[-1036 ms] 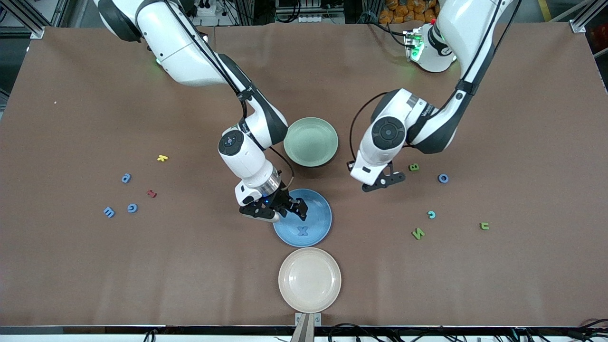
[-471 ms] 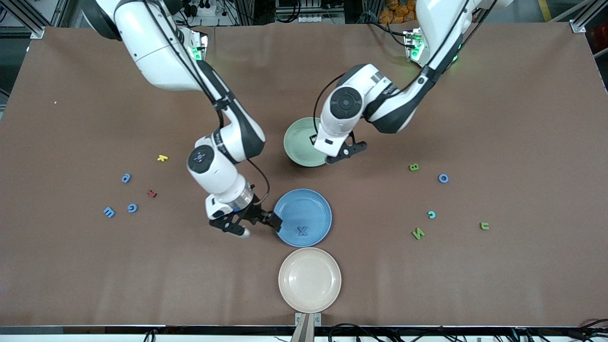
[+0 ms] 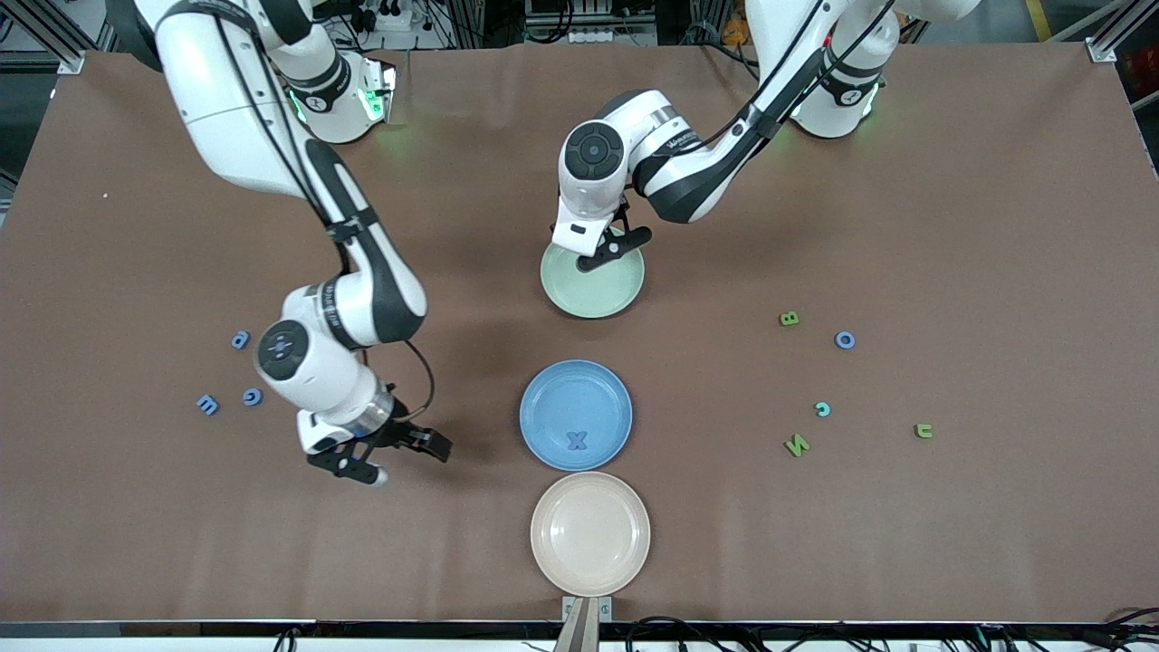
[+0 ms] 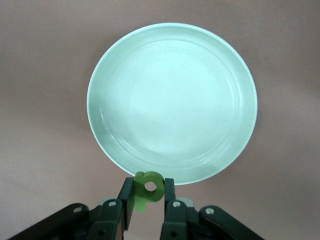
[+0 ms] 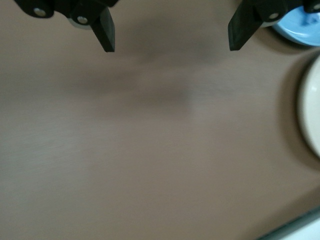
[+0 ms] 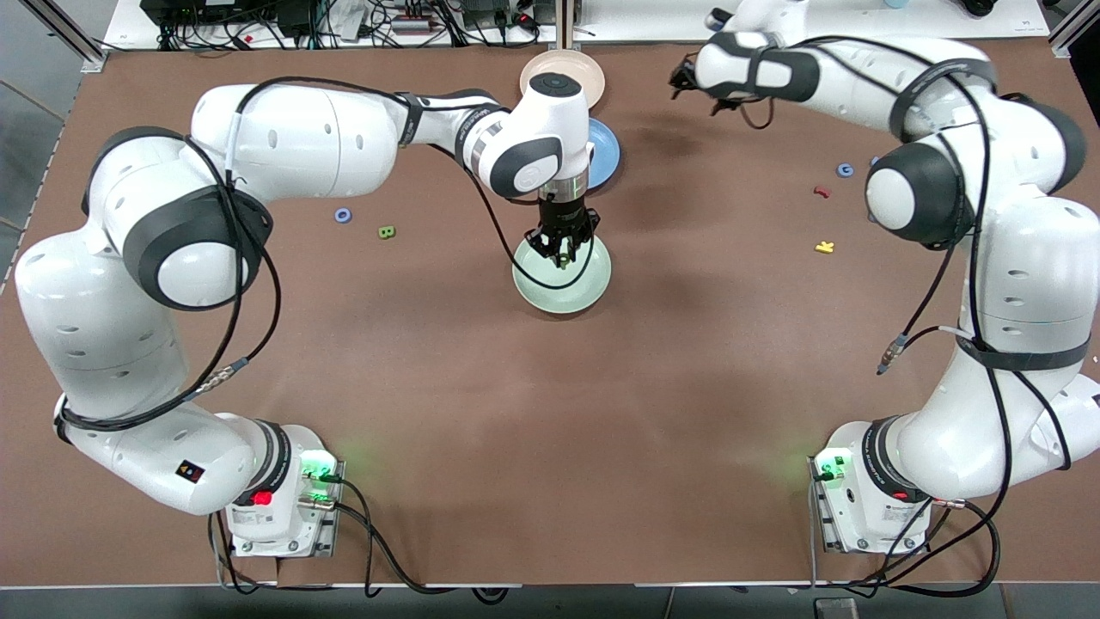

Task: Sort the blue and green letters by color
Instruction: 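Place the green p on the green plate while the right gripper drops blue letter, then move the left gripper to the green B while the right gripper reaches blue E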

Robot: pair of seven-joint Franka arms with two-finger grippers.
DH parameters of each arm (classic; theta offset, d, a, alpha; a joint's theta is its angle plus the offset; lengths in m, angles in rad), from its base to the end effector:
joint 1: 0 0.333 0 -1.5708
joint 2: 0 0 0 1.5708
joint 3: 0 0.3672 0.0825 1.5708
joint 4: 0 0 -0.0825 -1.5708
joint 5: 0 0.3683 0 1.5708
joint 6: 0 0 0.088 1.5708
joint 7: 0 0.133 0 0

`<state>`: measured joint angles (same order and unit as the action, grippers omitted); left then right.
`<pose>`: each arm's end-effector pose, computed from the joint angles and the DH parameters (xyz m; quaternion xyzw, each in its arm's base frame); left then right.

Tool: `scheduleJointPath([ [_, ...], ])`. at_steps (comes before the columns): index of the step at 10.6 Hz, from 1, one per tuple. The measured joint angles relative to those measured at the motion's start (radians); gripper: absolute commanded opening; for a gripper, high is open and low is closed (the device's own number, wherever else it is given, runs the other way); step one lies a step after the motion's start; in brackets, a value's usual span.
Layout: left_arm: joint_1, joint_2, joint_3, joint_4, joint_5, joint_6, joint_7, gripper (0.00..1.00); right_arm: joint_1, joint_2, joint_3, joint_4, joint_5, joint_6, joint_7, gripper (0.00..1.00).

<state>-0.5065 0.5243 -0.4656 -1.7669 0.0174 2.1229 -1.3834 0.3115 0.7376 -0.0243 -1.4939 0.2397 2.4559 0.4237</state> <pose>0.3945 -0.5199 0.3139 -0.9684 -0.2180 0.1209 0.0111 0.7315 0.2242 0.2787 -0.9798 0.1466 -0.0776 0.1119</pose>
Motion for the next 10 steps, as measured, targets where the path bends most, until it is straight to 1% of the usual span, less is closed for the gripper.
scheduleJointPath([
  [1, 0.000, 0.013, 0.002, 0.000, 0.009, 0.007, 0.000, 0.38, -0.037, -0.025, -0.002, -0.015, 0.000, -0.046, -0.067, 1.00],
  [2, 0.000, 0.032, 0.006, 0.000, 0.018, 0.029, 0.000, 0.75, -0.078, -0.058, -0.003, -0.051, 0.000, -0.065, -0.138, 1.00],
  [3, 0.001, 0.051, 0.009, 0.000, 0.023, 0.047, 0.000, 1.00, -0.118, -0.092, -0.007, -0.100, 0.000, -0.074, -0.199, 1.00],
  [4, 0.006, 0.061, 0.014, 0.001, 0.028, 0.056, 0.001, 1.00, -0.157, -0.122, -0.014, -0.149, 0.000, -0.076, -0.236, 1.00],
  [5, 0.011, 0.063, 0.025, 0.009, 0.037, 0.061, 0.002, 1.00, -0.189, -0.142, -0.036, -0.193, 0.000, -0.076, -0.256, 1.00],
  [6, 0.016, 0.062, 0.041, 0.025, 0.050, 0.061, 0.004, 1.00, -0.212, -0.153, -0.065, -0.219, -0.001, -0.075, -0.277, 1.00],
  [7, 0.023, 0.061, 0.056, 0.042, 0.059, 0.061, 0.017, 0.97, -0.233, -0.158, -0.087, -0.231, -0.001, -0.075, -0.290, 1.00],
  [8, 0.041, 0.049, 0.071, 0.056, 0.066, 0.051, 0.070, 0.96, -0.251, -0.159, -0.115, -0.232, -0.001, -0.075, -0.293, 1.00],
  [9, 0.079, 0.024, 0.079, 0.066, 0.070, -0.010, 0.151, 0.90, -0.256, -0.160, -0.148, -0.232, -0.001, -0.076, -0.293, 1.00],
  [10, 0.138, -0.010, 0.081, 0.068, 0.072, -0.084, 0.258, 0.76, -0.258, -0.160, -0.188, -0.237, -0.001, -0.087, -0.292, 1.00],
])
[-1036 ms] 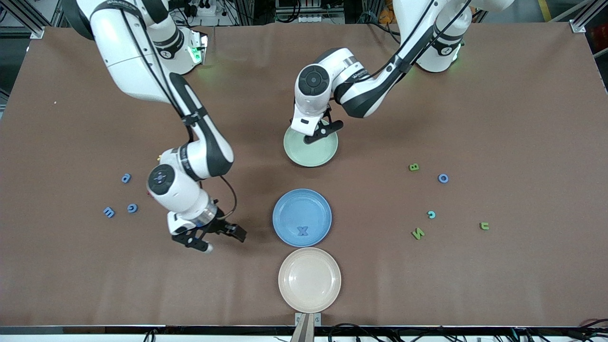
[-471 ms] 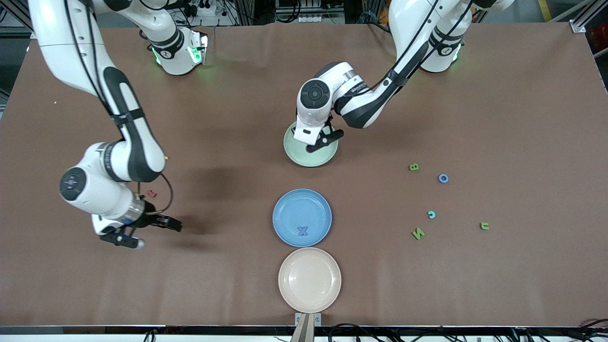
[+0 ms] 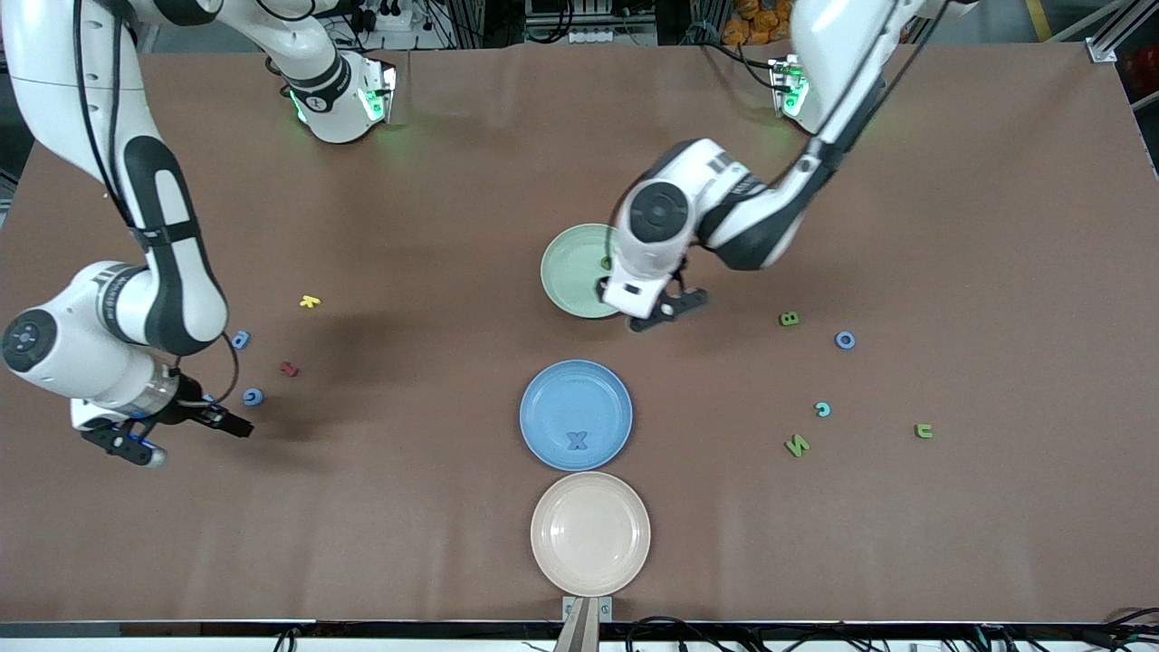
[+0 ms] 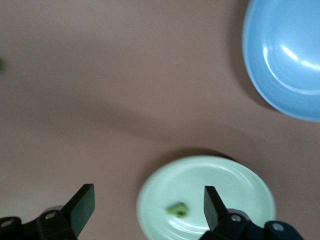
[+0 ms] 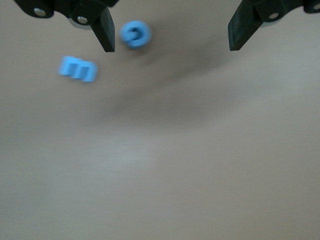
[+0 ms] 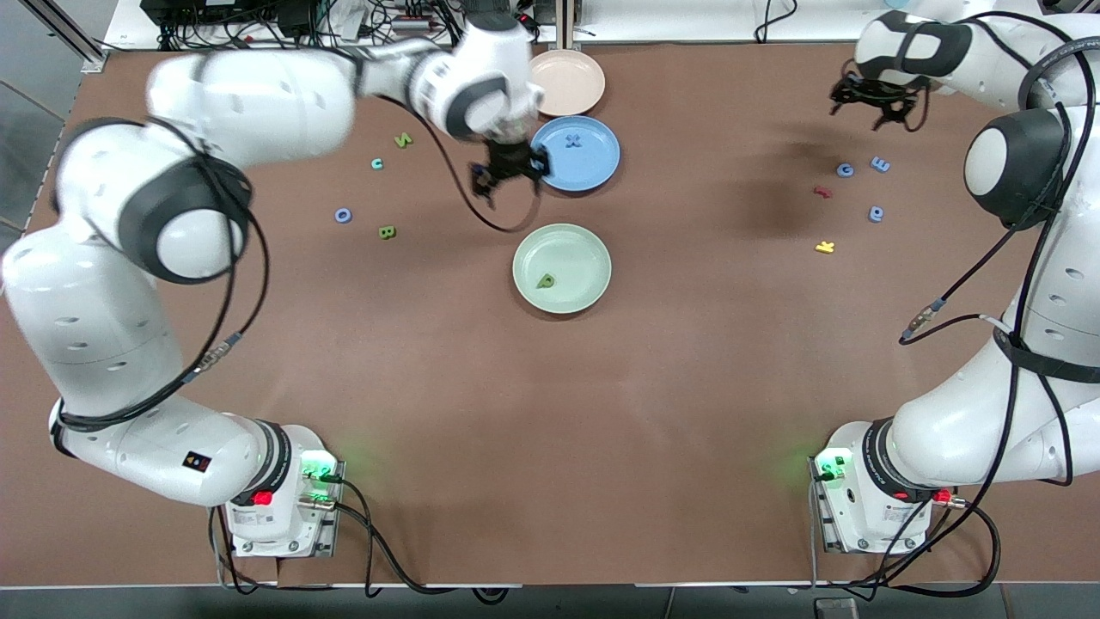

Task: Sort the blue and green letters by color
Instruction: 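Move the left gripper to the green B while the right gripper reaches blue E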

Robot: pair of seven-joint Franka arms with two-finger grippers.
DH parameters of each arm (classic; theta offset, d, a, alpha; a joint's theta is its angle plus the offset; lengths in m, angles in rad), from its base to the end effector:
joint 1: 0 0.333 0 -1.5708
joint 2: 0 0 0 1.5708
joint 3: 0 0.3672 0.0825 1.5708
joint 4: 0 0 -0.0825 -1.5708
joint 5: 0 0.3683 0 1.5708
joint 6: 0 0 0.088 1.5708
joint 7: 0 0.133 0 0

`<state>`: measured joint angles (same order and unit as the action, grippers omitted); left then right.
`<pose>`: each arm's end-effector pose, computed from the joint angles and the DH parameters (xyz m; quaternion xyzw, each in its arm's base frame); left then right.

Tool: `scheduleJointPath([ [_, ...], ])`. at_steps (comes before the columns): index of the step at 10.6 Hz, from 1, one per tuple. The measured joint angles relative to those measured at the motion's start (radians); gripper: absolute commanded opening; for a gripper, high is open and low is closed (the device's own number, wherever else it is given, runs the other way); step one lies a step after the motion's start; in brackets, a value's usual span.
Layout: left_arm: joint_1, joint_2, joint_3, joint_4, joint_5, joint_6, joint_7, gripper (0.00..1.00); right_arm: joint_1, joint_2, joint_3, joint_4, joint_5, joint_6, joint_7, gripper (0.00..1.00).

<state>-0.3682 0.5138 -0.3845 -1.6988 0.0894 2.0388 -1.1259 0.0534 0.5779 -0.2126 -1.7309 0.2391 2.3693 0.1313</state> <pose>0.5070 -0.4241 0.3316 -0.9801 -0.1783 0.0846 0.0214 0.6894 -0.0850 0.2886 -0.9771 0.2071 -0.0398 0.0289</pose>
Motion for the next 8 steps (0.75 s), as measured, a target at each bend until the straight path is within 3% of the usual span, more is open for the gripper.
scheduleJointPath([
  [2, 0.125, -0.062, 0.003, -0.016, 0.001, -0.081, 0.187, 0.76, -0.004, 0.000, -0.079, -0.032, 0.000, -0.009, 0.004, 1.00],
  [4, 0.217, -0.099, 0.004, -0.076, 0.023, -0.082, 0.279, 0.79, -0.008, 0.000, -0.114, -0.064, 0.000, -0.009, 0.085, 1.00],
  [6, 0.296, -0.139, 0.003, -0.180, 0.047, 0.013, 0.353, 0.81, 0.000, 0.002, -0.111, -0.071, 0.000, -0.009, 0.209, 1.00],
  [8, 0.396, -0.208, 0.002, -0.358, 0.049, 0.205, 0.462, 0.80, 0.007, 0.012, -0.108, -0.073, 0.000, 0.000, 0.261, 1.00],
])
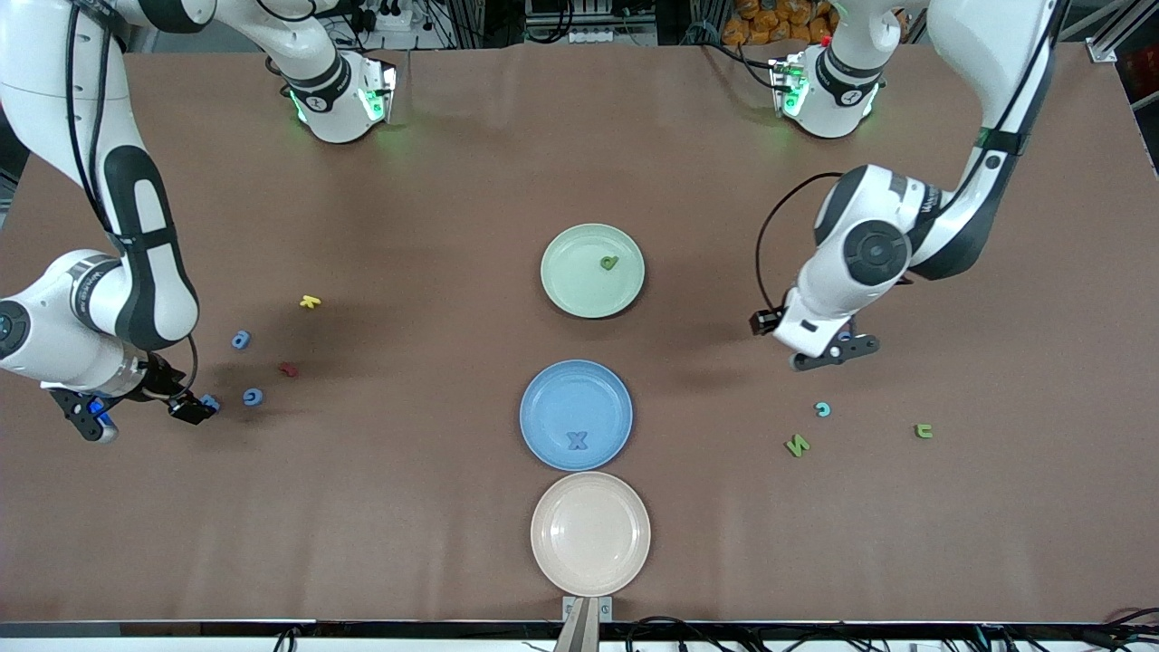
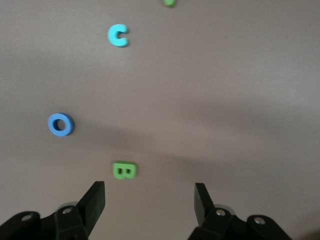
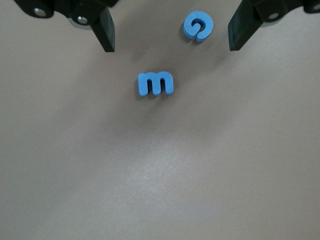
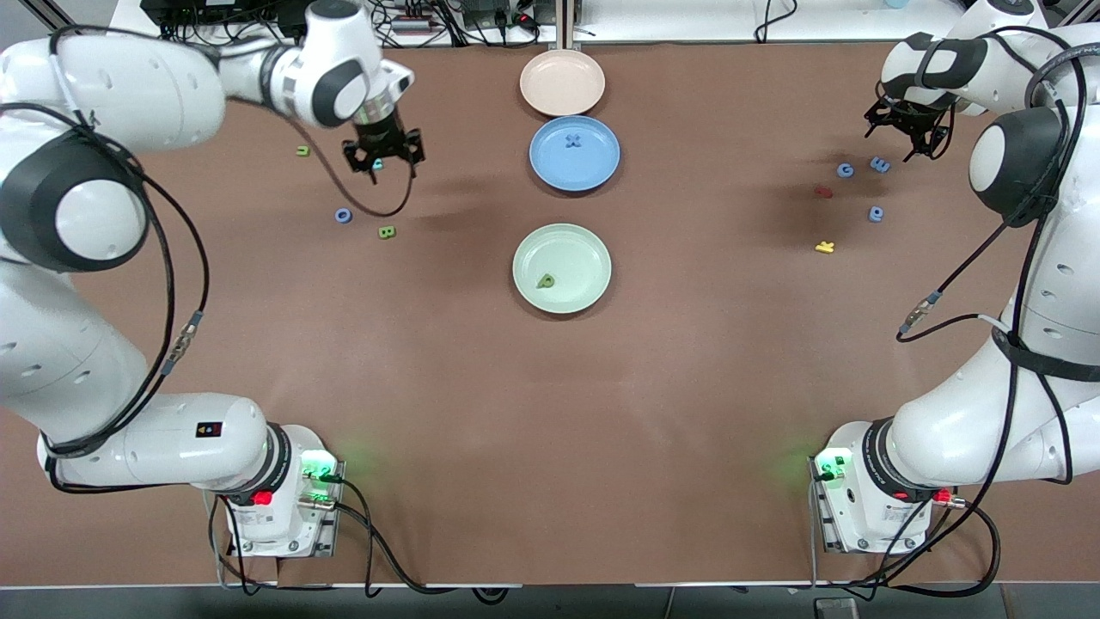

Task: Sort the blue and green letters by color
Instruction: 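Move the left gripper to the green B while the right gripper reaches blue E, then grasp the green B with the left gripper while the right gripper grasps blue E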

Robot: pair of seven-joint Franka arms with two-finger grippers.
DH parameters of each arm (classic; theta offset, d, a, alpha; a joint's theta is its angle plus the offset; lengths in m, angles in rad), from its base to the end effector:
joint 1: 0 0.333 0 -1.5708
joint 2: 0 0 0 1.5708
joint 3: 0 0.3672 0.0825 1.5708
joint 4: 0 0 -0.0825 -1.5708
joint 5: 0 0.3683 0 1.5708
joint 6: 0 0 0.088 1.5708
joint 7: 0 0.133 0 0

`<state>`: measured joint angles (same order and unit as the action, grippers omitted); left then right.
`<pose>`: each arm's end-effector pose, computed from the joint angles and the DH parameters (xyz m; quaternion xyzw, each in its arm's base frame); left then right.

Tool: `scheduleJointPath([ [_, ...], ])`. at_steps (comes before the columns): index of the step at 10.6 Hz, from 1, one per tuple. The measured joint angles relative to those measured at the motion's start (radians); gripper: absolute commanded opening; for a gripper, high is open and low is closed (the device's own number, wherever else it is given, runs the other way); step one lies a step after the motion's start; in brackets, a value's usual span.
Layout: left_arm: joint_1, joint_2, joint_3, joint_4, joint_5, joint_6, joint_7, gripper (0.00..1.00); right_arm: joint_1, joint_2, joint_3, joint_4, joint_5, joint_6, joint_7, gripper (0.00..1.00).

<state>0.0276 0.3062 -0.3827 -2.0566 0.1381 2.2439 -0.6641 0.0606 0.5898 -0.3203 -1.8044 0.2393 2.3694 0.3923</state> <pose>0.5480 -0.1871 0.3233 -0.9924 -0.1139 0.0427 0.0183 0.6552 -0.1446 0.2596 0.9265 -0.3762 0.0074 0.0037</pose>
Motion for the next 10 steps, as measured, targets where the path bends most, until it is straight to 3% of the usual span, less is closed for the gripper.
scheduleJointPath([
  [3, 0.048, -0.045, -0.001, -0.197, 0.008, 0.223, 0.025, 0.79, -0.004, 0.032, -0.002, -0.008, 0.000, 0.052, 0.013, 1.00],
  [8, 0.099, -0.026, 0.000, -0.324, 0.052, 0.427, 0.045, 0.77, -0.012, 0.092, -0.002, -0.012, 0.001, 0.126, 0.021, 0.99],
  [9, 0.112, -0.015, 0.000, -0.327, 0.075, 0.439, 0.045, 0.76, -0.012, 0.096, -0.002, -0.012, 0.001, 0.132, 0.023, 0.87],
  [10, 0.120, -0.002, 0.000, -0.327, 0.081, 0.443, 0.045, 0.75, -0.013, 0.100, -0.001, -0.012, 0.002, 0.147, 0.024, 0.81],
])
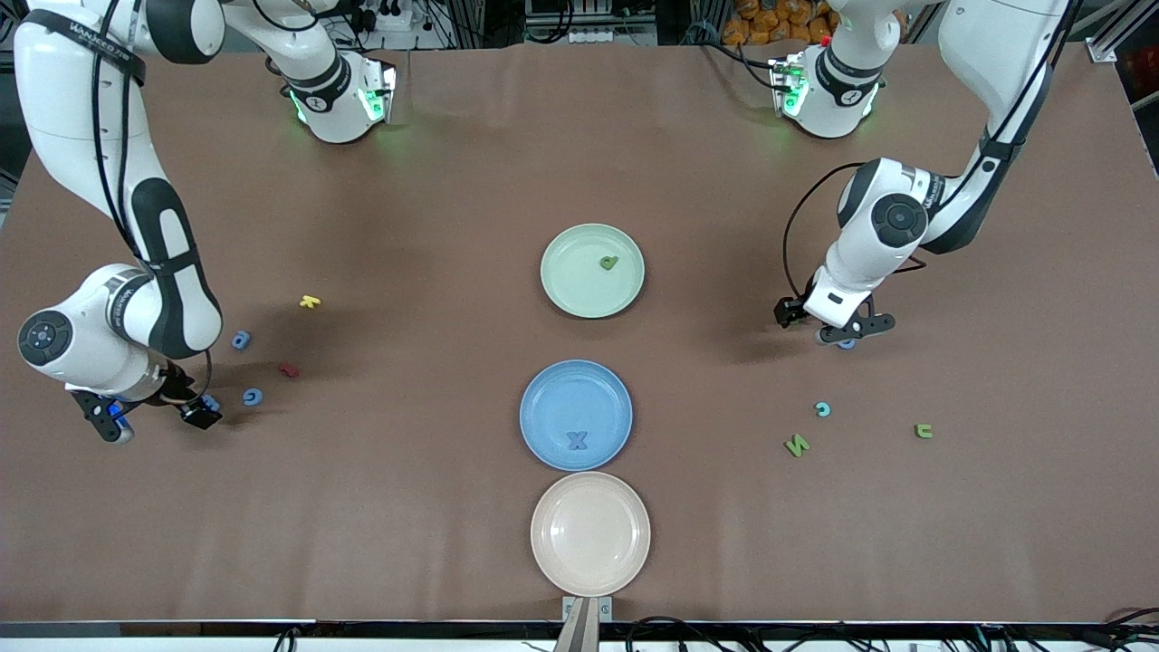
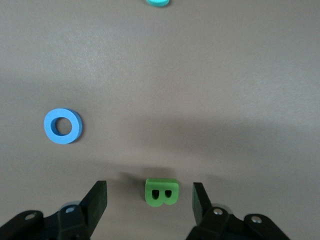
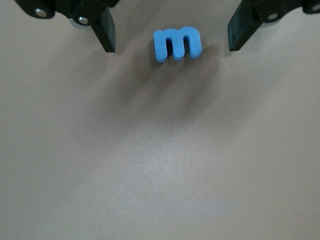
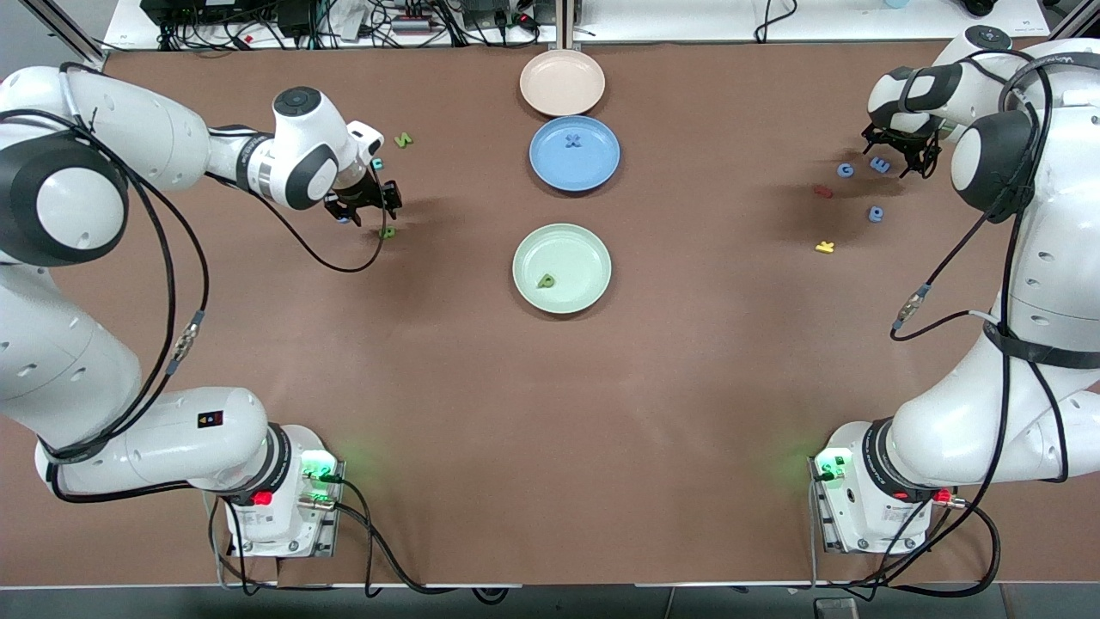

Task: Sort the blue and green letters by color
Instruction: 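Grasp the green B with the left gripper while the right gripper grasps blue E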

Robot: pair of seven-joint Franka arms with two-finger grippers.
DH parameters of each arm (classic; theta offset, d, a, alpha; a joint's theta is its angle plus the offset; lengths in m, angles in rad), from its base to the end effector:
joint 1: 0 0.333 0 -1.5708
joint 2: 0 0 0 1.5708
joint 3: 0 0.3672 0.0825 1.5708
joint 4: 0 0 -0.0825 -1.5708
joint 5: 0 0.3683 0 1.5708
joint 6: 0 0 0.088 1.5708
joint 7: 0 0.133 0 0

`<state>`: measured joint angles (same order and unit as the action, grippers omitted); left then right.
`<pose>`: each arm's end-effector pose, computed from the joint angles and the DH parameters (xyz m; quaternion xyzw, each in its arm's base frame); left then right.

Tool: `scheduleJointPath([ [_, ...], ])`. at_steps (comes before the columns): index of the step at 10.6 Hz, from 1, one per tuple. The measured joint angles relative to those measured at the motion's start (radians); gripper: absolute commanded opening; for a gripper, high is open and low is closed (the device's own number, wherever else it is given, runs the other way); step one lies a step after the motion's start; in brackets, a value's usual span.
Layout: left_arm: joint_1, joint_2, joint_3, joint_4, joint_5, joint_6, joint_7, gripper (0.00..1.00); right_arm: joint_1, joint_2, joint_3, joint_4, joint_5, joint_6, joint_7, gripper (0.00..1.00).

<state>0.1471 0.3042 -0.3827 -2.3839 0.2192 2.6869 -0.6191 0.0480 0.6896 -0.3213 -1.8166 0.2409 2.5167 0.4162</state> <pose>0.4981 -0.1263 0.2421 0.9946 0.1023 0.0111 0.0124 0.6564 -0.1608 0.2040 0.9188 -0.3927 0.0304 0.0255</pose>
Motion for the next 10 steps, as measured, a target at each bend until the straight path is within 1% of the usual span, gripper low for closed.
scheduleJointPath([
  [1, 0.002, 0.016, 0.000, 0.000, 0.003, 0.006, 0.000, 0.72, 0.000, 0.003, 0.001, 0.000, 0.000, 0.010, 0.000, 0.81],
  [2, 0.002, 0.033, 0.000, 0.000, 0.004, 0.018, 0.000, 0.72, 0.000, 0.003, 0.002, 0.000, 0.000, 0.014, 0.001, 0.79],
  [3, 0.002, 0.047, 0.000, 0.000, 0.004, 0.023, 0.000, 0.68, 0.000, 0.004, 0.002, 0.000, 0.000, 0.015, 0.001, 0.73],
  [4, 0.002, 0.056, 0.000, 0.001, 0.004, 0.025, 0.000, 0.68, 0.000, 0.006, 0.003, 0.000, 0.000, 0.015, 0.001, 0.72],
  [5, 0.002, 0.062, 0.000, 0.002, 0.004, 0.026, -0.001, 0.62, 0.000, 0.009, 0.005, 0.000, 0.000, 0.016, 0.001, 0.67],
  [6, 0.002, 0.068, 0.000, 0.002, 0.004, 0.026, -0.001, 0.57, 0.000, 0.015, 0.008, 0.000, 0.000, 0.027, 0.001, 0.57],
  [7, 0.002, 0.073, 0.000, 0.003, 0.004, 0.026, -0.001, 0.46, 0.000, 0.018, 0.010, 0.000, 0.000, 0.042, 0.001, 0.48],
  [8, 0.002, 0.078, 0.000, 0.006, 0.004, 0.026, -0.001, 0.24, 0.000, 0.017, 0.012, 0.001, 0.000, 0.049, 0.001, 0.38],
  [9, 0.003, 0.079, 0.001, 0.009, 0.004, 0.026, -0.002, 0.00, 0.000, 0.017, 0.013, 0.001, 0.000, 0.052, 0.001, 0.31],
  [10, 0.006, 0.078, 0.001, 0.011, 0.004, 0.026, -0.002, 0.00, 0.000, 0.017, 0.014, 0.002, 0.000, 0.055, 0.001, 0.26],
])
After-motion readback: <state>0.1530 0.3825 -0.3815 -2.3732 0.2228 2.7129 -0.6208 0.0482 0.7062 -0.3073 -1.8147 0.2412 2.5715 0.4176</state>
